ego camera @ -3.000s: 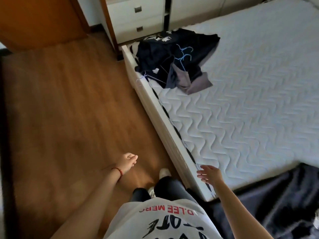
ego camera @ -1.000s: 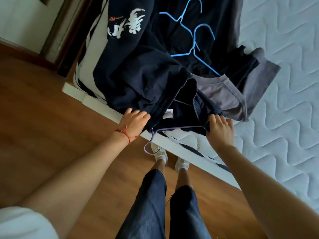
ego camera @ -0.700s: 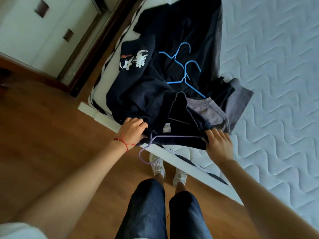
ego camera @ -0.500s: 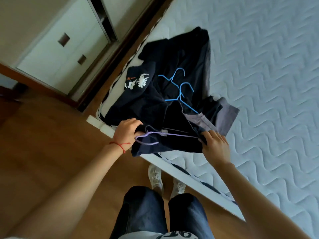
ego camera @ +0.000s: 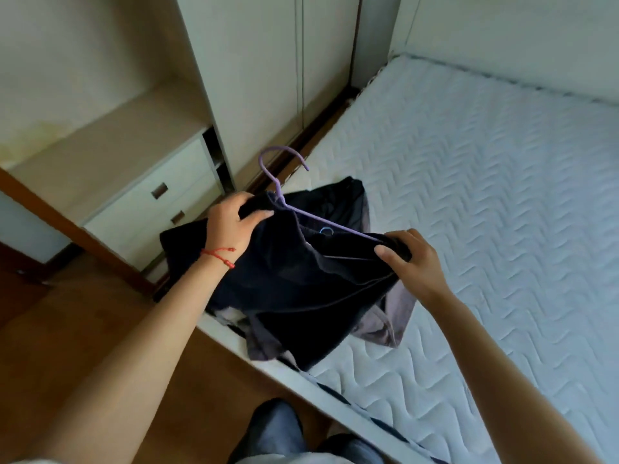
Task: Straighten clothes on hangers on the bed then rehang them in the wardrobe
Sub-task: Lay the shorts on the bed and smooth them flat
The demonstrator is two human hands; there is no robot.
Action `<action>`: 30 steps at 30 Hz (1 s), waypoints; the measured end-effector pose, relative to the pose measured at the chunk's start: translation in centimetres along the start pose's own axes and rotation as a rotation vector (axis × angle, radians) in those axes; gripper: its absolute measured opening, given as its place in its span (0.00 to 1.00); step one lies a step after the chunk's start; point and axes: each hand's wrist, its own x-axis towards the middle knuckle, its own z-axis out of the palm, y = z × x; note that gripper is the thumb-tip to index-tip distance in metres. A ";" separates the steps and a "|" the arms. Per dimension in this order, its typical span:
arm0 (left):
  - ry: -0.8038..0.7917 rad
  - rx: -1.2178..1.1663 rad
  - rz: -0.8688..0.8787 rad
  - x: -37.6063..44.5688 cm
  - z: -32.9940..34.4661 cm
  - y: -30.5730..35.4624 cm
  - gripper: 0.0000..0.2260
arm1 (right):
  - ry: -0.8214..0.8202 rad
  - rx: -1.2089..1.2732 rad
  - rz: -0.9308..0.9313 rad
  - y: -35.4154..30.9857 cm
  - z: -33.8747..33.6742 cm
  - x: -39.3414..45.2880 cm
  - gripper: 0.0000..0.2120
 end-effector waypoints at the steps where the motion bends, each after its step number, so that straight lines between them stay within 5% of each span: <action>1: 0.000 -0.023 -0.012 0.6 -0.5 0.5 0.14 | -0.002 0.017 -0.016 -1.0 -0.7 -0.2 0.18; 9: -0.066 -0.200 0.069 4.8 -4.3 4.3 0.11 | 0.197 -0.006 -0.013 -6.8 -3.3 -3.4 0.24; 15: -0.280 -0.265 0.244 6.1 -4.5 8.6 0.08 | 0.510 -0.198 0.069 -9.2 -3.3 -7.8 0.04; 23: -0.468 -0.329 0.517 2.0 -1.9 18.6 0.08 | 0.679 -0.699 0.135 -11.7 -7.4 -15.6 0.14; 30: -0.627 -0.522 0.602 -3.8 0.9 24.2 0.09 | 1.009 -0.863 0.229 -12.6 -11.7 -22.8 0.22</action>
